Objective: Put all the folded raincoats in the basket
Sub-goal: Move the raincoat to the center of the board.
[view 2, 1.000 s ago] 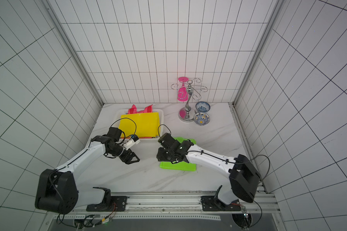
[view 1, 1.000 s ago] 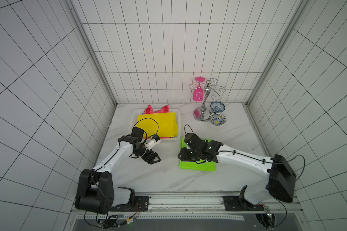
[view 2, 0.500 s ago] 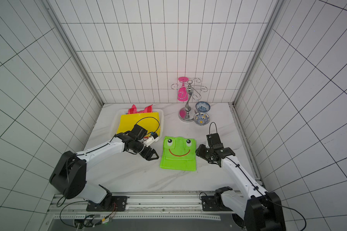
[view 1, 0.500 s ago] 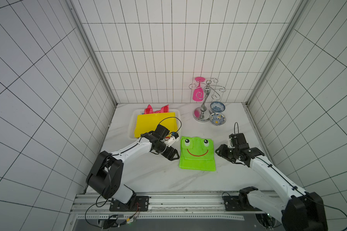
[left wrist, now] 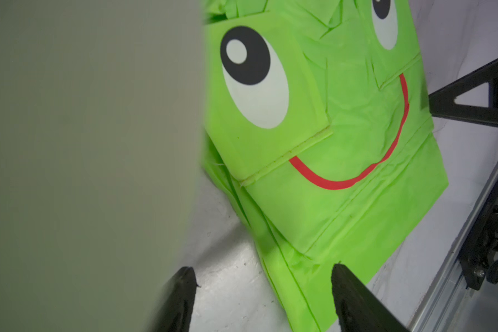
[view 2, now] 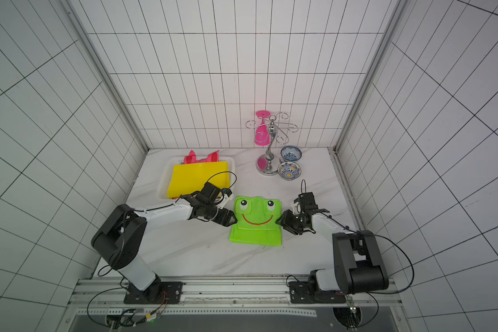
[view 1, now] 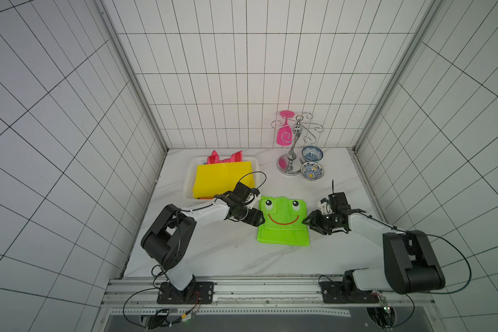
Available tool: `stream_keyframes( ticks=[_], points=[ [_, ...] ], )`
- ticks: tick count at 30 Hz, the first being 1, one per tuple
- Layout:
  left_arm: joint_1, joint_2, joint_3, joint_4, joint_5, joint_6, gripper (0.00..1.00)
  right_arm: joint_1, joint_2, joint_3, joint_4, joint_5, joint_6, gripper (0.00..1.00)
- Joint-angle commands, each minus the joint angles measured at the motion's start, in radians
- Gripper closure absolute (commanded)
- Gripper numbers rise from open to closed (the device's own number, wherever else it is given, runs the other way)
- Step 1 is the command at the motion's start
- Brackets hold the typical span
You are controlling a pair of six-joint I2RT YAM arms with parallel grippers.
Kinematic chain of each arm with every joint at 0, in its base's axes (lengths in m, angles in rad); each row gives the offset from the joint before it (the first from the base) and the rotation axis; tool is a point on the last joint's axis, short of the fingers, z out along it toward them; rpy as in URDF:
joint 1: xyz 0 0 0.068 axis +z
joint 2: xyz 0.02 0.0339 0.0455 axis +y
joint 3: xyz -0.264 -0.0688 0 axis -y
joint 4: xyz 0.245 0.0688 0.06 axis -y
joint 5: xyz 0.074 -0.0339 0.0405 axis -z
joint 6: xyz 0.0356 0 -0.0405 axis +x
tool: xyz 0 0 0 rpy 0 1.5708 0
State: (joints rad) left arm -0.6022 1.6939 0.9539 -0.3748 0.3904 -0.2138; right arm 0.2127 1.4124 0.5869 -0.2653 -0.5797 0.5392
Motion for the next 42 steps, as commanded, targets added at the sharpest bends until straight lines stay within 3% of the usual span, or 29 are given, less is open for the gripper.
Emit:
stream_keyframes(
  ticks=[1, 8, 13, 19, 28, 31, 36, 37, 39, 42],
  points=[
    [-0.007, 0.044, -0.003, 0.070, -0.034, -0.061, 0.25, -0.011, 0.029, -0.003, 0.008, -0.042, -0.034, 0.51],
    [-0.052, 0.127, 0.042, 0.086, -0.047, -0.097, 0.33, -0.019, 0.070, 0.016, -0.015, -0.075, -0.045, 0.54],
    [-0.064, 0.150, 0.048, 0.100, -0.070, -0.110, 0.47, -0.021, 0.097, 0.019, -0.008, -0.079, -0.052, 0.56],
    [-0.066, 0.157, 0.056, 0.103, -0.057, -0.088, 0.75, -0.024, 0.112, 0.019, 0.016, -0.116, -0.060, 0.73],
    [-0.079, 0.154, 0.074, 0.094, 0.018, -0.039, 1.00, -0.025, 0.092, -0.037, 0.143, -0.214, -0.004, 0.94],
    [-0.079, 0.117, 0.078, 0.075, 0.041, -0.024, 1.00, -0.025, 0.039, -0.061, 0.159, -0.209, 0.022, 1.00],
    [-0.080, 0.059, 0.076, 0.027, 0.074, -0.017, 1.00, -0.026, -0.124, -0.087, 0.060, -0.157, 0.080, 1.00],
    [-0.080, 0.056, 0.077, 0.012, 0.081, -0.012, 0.90, -0.025, -0.160, -0.088, 0.020, -0.140, 0.087, 1.00],
    [-0.079, 0.043, 0.073, -0.013, 0.093, -0.002, 0.58, -0.026, -0.251, -0.094, -0.080, -0.098, 0.097, 1.00],
    [-0.080, 0.002, 0.054, -0.025, 0.099, 0.009, 0.44, -0.024, -0.375, -0.109, -0.237, -0.022, 0.111, 1.00]
  ],
)
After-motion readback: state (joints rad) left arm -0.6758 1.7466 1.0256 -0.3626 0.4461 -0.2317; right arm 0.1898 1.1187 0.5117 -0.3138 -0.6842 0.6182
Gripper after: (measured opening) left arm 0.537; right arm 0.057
